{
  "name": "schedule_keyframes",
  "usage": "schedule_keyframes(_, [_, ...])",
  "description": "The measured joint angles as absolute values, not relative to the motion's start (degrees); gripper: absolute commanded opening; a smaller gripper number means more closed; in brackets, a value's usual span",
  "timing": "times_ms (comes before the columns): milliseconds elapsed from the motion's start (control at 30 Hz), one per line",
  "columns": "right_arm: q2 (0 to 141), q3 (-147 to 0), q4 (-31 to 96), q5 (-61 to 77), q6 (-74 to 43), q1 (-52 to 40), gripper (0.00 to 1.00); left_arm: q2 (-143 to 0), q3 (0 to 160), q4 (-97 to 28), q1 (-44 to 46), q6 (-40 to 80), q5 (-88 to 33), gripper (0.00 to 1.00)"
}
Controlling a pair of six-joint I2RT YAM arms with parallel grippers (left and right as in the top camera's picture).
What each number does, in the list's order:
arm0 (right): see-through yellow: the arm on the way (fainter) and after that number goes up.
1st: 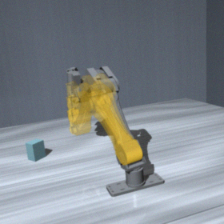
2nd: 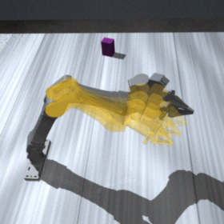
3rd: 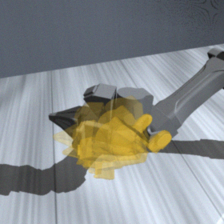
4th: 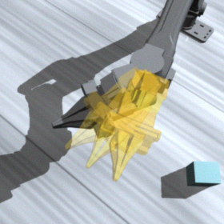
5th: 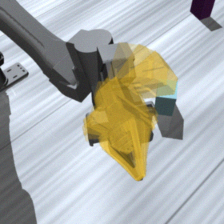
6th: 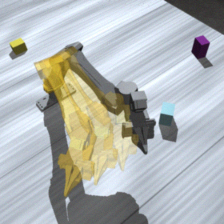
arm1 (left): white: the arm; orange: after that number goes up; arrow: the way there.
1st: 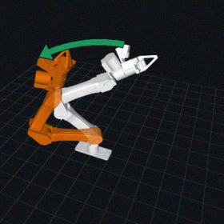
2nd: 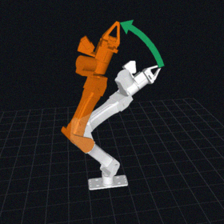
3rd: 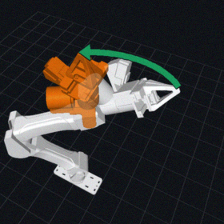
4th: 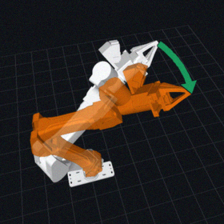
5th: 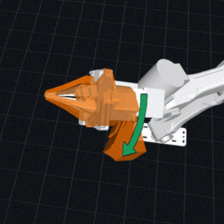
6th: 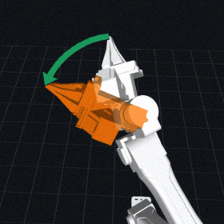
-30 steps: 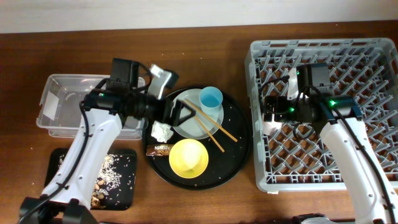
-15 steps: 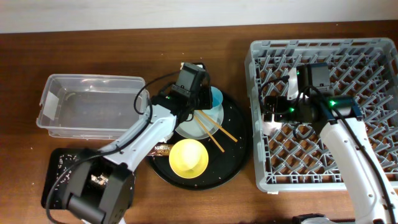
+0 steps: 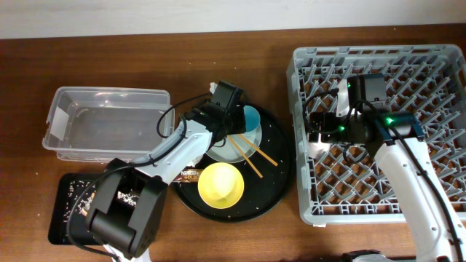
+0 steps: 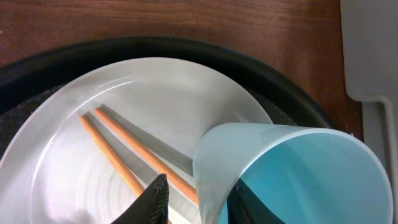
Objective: Sort waste into correct bins and load items into the dishwasher rack
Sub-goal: 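Grasp the blue cup with the left gripper and pass it right, then place the blue cup in the dish rack with the right gripper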
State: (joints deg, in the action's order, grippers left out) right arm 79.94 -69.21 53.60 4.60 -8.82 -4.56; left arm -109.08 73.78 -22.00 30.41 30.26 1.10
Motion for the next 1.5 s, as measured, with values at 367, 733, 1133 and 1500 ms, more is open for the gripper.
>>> schedule_keyframes(367, [79.94, -69.21, 53.58, 4.6, -8.84, -4.56, 0.98, -102.48, 73.76, -20.73, 28.18, 30.5, -3.4, 0.01])
schedule_keyframes(733, [79.94, -69.23, 53.67, 5.06, -8.84, -4.56, 0.99, -83.35, 73.84, -23.57, 10.09, 27.81, -78.65, 0.01])
schedule_keyframes(1133, [65.82, -77.58, 67.18, 63.79, 12.69, 7.07, 0.98, -83.35, 73.84, -23.73, 11.16, 27.2, -81.67, 0.01])
schedule_keyframes(1500, [65.95, -77.58, 65.95, 72.84, 21.26, -3.6, 0.98, -83.35, 73.82, -20.05, 18.02, 27.03, -81.03, 0.01])
